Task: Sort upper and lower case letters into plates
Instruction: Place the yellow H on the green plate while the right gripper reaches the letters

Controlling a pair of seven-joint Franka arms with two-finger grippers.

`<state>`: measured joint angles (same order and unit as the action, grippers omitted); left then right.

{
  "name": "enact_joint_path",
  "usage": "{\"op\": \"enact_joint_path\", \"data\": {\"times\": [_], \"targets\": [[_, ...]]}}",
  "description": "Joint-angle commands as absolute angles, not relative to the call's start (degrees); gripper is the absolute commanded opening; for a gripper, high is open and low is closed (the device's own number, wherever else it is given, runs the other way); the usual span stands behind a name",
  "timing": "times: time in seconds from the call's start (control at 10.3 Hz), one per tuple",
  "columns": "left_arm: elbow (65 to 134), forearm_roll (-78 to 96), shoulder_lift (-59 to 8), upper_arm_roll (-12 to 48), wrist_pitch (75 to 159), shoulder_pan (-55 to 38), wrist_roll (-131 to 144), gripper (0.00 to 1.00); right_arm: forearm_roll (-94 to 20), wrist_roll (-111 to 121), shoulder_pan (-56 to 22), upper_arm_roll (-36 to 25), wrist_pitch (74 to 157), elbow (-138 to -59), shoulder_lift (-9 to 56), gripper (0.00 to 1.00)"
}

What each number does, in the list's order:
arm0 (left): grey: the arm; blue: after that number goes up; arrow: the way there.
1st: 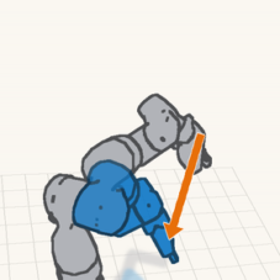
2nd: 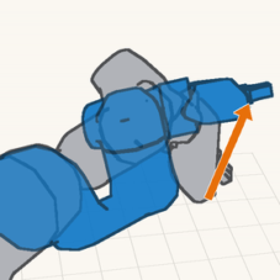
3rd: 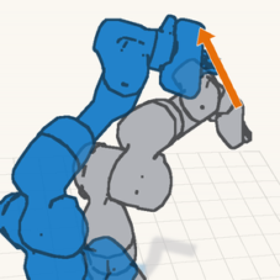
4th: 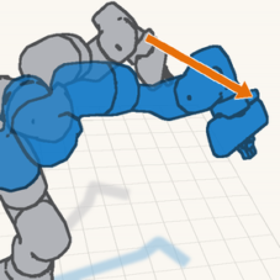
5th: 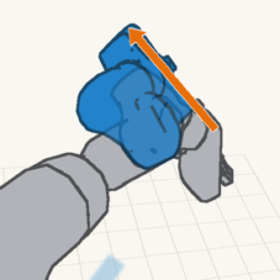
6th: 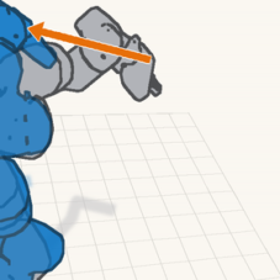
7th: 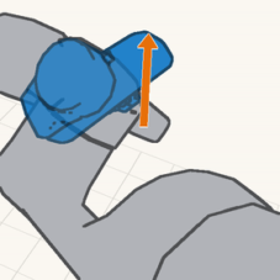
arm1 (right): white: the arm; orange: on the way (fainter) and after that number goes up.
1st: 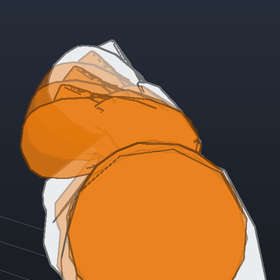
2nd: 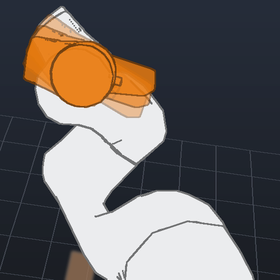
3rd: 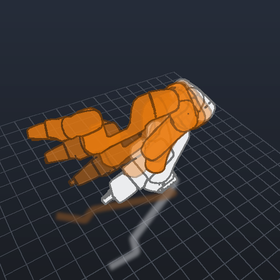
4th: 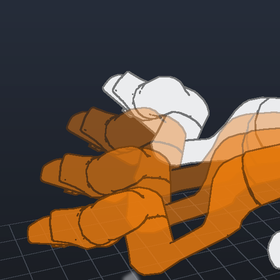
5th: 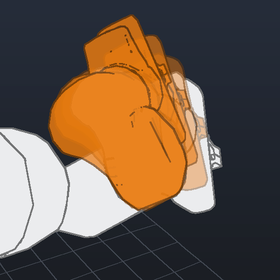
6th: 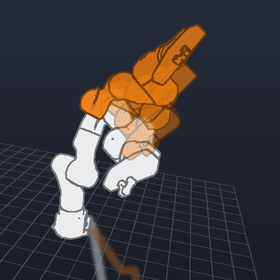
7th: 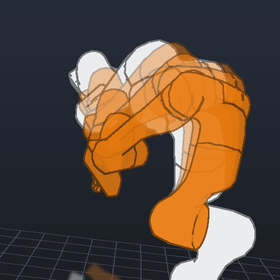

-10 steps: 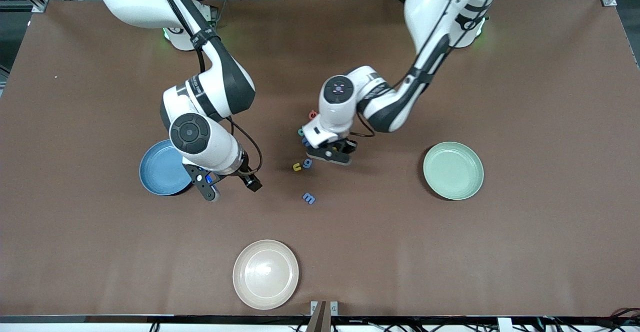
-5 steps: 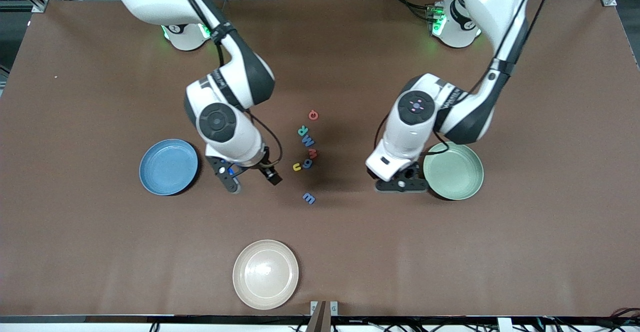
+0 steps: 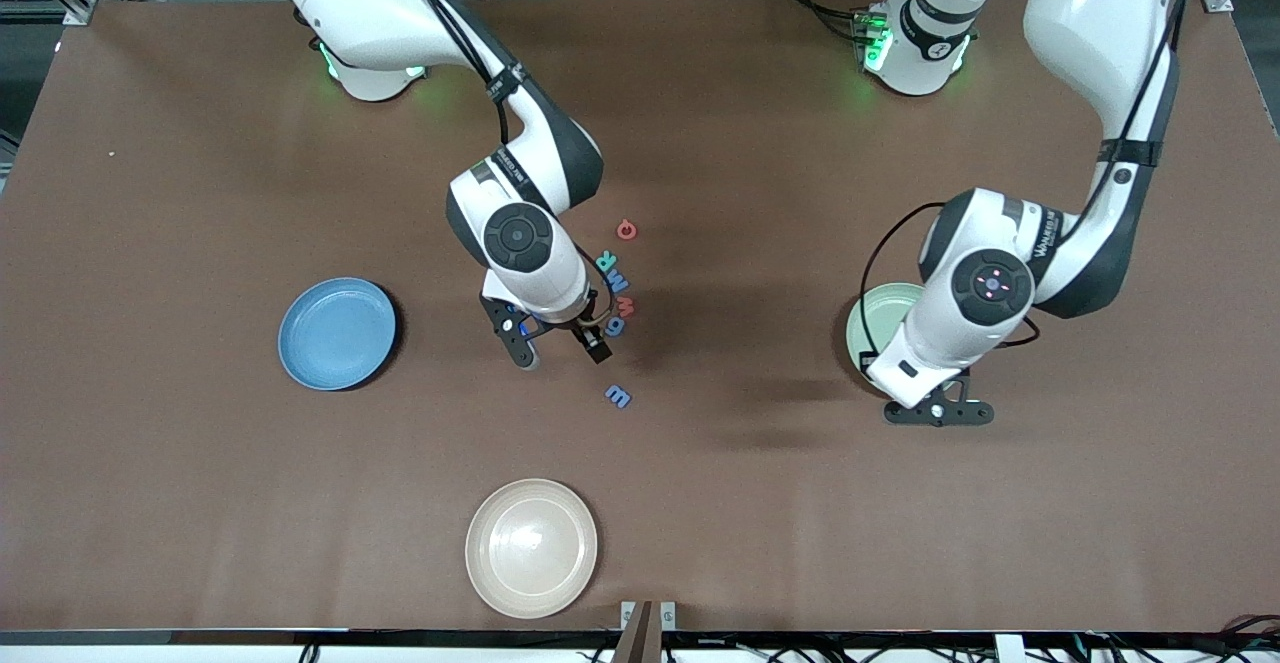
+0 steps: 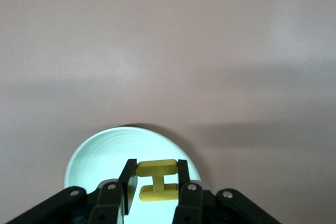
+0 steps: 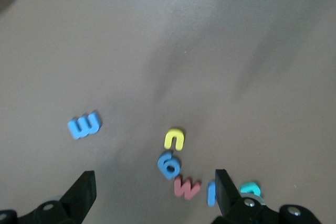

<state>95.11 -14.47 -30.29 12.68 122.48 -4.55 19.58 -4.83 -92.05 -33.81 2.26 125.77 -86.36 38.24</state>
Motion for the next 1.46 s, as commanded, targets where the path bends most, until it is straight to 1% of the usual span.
{"op": "enact_joint_path", "data": {"times": [0.0, 0.19, 0.29, 0.39, 0.49, 0.58, 0.68, 0.87, 1.36], "targets": [[96.2, -15.7, -32.2, 13.4, 121.9, -2.5, 13.4, 0.0, -5.9, -93.6, -35.5, 2.3, 130.8, -90.0, 38.4, 1.0], [96.7, -15.6, -33.9, 13.4, 121.8, -1.8, 12.1, 0.0, -5.9, -93.4, -34.9, 2.4, 131.6, -89.9, 39.5, 1.0], [98.1, -15.7, -34.3, 13.4, 120.6, -1.8, 12.1, 0.0, -5.9, -93.5, -35.2, 2.3, 132.5, -90.0, 40.2, 1.0], [99.0, -15.6, -34.3, 13.4, 120.0, -1.6, 12.1, 0.08, -5.9, -93.5, -35.2, 2.4, 132.5, -90.0, 40.7, 1.0], [100.6, -15.6, -33.7, 13.4, 119.9, -1.5, 12.0, 0.32, -5.9, -93.5, -35.5, 2.3, 132.5, -90.0, 41.3, 1.0], [102.3, -15.6, -32.2, 13.5, 119.3, -1.5, 12.0, 0.64, -5.8, -93.6, -35.6, 2.3, 132.8, -90.0, 41.8, 1.0], [102.4, -15.4, -31.0, 13.7, 117.1, -1.5, 12.0, 1.0, -5.9, -93.6, -35.5, 2.3, 133.3, -90.0, 42.0, 1.0], [102.0, -14.9, -27.5, 15.3, 112.7, -1.8, 12.4, 1.0, -5.9, -93.6, -35.2, 2.3, 133.6, -90.0, 42.8, 1.0], [101.3, -14.8, -18.8, 19.5, 109.7, -1.8, 12.6, 1.0, -5.9, -94.1, -35.2, 2.3, 136.1, -90.1, 44.5, 1.0]]}}
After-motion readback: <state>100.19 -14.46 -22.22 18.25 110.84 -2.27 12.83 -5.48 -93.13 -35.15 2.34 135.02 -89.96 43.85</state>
